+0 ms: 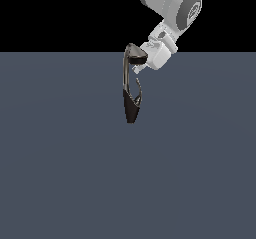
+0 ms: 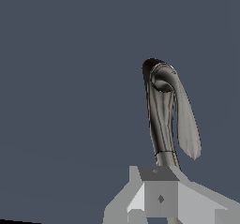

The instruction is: Turn on the faucet by rotating a designated handle.

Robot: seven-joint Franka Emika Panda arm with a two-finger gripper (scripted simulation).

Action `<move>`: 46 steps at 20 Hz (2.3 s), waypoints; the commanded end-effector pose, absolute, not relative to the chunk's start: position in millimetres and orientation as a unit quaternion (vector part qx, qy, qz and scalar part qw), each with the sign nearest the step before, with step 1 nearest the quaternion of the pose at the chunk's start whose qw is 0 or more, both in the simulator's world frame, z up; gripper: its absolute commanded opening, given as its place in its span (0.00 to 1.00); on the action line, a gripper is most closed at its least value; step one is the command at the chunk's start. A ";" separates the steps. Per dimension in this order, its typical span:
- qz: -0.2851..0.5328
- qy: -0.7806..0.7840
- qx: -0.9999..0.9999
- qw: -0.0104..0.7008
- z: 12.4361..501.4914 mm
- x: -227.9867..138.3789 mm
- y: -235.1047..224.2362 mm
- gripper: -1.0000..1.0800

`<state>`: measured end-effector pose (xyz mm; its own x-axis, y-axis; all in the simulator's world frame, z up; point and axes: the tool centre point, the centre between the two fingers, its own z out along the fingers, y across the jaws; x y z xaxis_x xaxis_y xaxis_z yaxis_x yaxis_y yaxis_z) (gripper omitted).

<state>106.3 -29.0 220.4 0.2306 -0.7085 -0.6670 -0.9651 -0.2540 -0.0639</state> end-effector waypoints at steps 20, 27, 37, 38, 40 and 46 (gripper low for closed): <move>0.289 0.603 -0.700 0.250 178.4 113.8 -36.6 0.00; 0.289 0.603 -0.700 0.250 182.0 98.6 -35.4 0.00; 0.289 0.603 -0.700 0.250 187.7 75.0 -32.8 0.00; 0.289 0.603 -0.700 0.250 187.7 75.0 -32.8 0.00; 0.284 0.606 -0.699 0.252 184.3 77.2 -39.1 0.00; 0.286 0.605 -0.699 0.251 179.7 58.6 -45.5 0.00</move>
<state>68.8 -41.4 183.6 0.1139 -0.7046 -0.7004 -0.9899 -0.1407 -0.0195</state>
